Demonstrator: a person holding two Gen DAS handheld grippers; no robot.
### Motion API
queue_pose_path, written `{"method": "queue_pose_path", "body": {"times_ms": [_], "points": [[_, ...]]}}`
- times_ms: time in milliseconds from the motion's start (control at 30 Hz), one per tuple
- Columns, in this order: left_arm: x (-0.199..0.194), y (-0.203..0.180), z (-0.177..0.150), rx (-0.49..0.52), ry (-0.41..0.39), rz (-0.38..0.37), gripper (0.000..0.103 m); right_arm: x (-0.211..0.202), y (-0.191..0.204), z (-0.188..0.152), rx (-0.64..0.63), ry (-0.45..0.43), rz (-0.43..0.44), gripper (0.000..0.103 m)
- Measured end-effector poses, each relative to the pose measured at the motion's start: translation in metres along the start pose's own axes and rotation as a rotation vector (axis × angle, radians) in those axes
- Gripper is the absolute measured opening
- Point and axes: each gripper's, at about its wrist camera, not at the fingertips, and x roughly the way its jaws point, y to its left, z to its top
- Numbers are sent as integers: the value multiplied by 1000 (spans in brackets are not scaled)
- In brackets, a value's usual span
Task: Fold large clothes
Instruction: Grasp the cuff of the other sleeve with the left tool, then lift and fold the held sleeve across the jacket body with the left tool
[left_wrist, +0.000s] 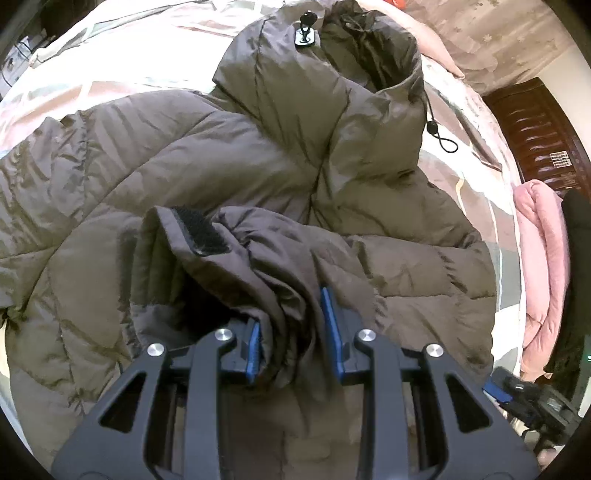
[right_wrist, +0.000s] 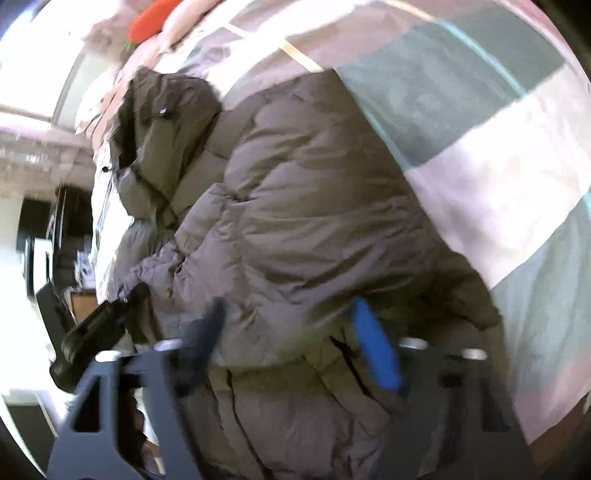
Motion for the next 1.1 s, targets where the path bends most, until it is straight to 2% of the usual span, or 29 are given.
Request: {"method": "queue_pose_path", "body": {"times_ms": [67,133,267,300,333,367,400,433,533,567,600,633,667,700,767,800,833,900,1000,1067,1100], "points": [[3,-2,4,13,-7,34,17,17,2,5,11,19,-33,12],[3,-4,9,14,-32,52,14,24,12,3,-34,9,-45,11],[-20,-22,17,76,-200,105,14,20,37,-4,-137,-69,41,12],[-26,-28,18,109,-241,128,14,24,44,-6,-184,-68,33,14],[-27,-31,18,122,-249,135,14,28,46,-8,-206,-47,11,19],[-26,-34,19,132,-242,143,14,37,47,-10,-227,14,-24,36],[-23,-33,19,130,-227,144,15,41,42,-11,-215,61,-33,59],[-19,-31,18,123,-204,142,15,44,36,-12,-188,110,-36,67],[-13,-26,17,117,-172,177,23,39,23,-20,-126,188,-62,70],[-14,-23,18,108,-165,193,30,35,23,-21,-129,181,-75,69],[-15,-20,18,93,-158,199,40,24,24,-24,-142,146,-115,69],[-17,-17,18,74,-151,210,45,13,25,-24,-148,86,-173,69],[-19,-15,18,67,-151,224,47,4,26,-23,-147,38,-207,67],[-21,-14,17,64,-150,247,47,-11,29,-23,-158,-63,-270,62],[-24,-15,16,73,-152,270,47,-28,38,-22,-214,-224,-374,60],[-23,-16,15,79,-153,278,47,-30,44,-21,-235,-266,-355,59],[-22,-18,15,88,-152,286,47,-27,46,-18,-256,-271,-349,59],[-15,-22,14,116,-136,304,47,-4,52,-13,-304,-223,-381,59],[-4,-23,14,133,-116,321,47,42,48,-2,-293,-118,-405,59],[-4,-20,14,130,-124,317,48,60,44,3,-306,-95,-442,59],[-8,-16,14,121,-130,309,53,62,45,4,-301,-96,-442,60]]}}
